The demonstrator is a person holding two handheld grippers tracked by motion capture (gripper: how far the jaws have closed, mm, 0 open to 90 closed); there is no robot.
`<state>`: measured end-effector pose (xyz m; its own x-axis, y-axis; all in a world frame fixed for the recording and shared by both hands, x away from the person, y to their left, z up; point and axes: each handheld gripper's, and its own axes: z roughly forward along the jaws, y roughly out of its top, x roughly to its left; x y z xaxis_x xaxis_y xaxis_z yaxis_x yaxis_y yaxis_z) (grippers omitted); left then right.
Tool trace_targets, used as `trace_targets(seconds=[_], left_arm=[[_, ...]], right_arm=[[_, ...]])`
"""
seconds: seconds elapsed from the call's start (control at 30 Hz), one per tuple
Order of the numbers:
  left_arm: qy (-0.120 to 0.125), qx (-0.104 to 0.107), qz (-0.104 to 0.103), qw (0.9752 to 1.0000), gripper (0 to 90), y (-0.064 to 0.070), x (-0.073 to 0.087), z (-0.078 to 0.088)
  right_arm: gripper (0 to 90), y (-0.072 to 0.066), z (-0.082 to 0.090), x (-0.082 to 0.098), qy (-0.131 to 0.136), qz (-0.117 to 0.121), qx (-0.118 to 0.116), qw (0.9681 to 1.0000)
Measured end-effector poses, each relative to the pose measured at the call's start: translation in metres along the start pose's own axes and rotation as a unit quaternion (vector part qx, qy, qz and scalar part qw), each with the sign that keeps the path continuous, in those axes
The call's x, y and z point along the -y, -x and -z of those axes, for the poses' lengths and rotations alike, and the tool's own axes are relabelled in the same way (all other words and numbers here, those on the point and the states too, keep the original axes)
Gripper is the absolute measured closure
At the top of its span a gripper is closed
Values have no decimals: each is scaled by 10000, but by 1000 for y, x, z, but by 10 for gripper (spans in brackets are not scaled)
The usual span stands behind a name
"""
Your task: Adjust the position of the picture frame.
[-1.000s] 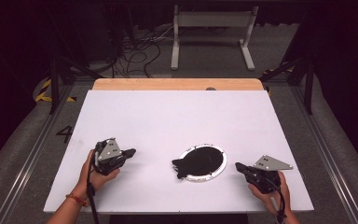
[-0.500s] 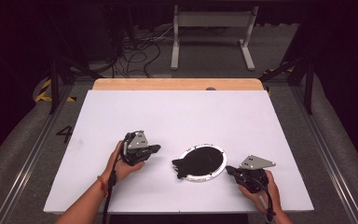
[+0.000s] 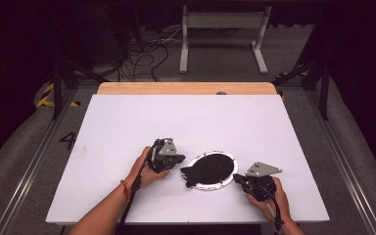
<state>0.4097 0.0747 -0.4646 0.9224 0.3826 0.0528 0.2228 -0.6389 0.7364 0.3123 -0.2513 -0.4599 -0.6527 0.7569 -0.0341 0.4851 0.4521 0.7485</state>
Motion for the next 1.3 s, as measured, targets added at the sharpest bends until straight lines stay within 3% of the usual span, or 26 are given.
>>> trace_targets(seconds=[0.47, 0.83, 1.03, 1.13, 1.3], left_arm=[[-178, 97, -181, 9996, 898, 7, 6, 11], [-236, 146, -127, 9995, 897, 9, 14, 28], [-297, 187, -302, 9989, 899, 18, 17, 31], [-282, 245, -282, 9989, 899, 19, 20, 31], [-226, 227, -243, 9992, 899, 20, 21, 31]], right_arm=[[900, 7, -16, -15, -61, -51, 90, 9999], [900, 11, -39, -37, -98, -37, 236, 9997], [900, 10, -45, -41, -34, -67, 347, 9994], [900, 5, -40, -35, 3, -99, 155, 9998], [900, -10, -30, -28, -54, 69, -60, 9999]])
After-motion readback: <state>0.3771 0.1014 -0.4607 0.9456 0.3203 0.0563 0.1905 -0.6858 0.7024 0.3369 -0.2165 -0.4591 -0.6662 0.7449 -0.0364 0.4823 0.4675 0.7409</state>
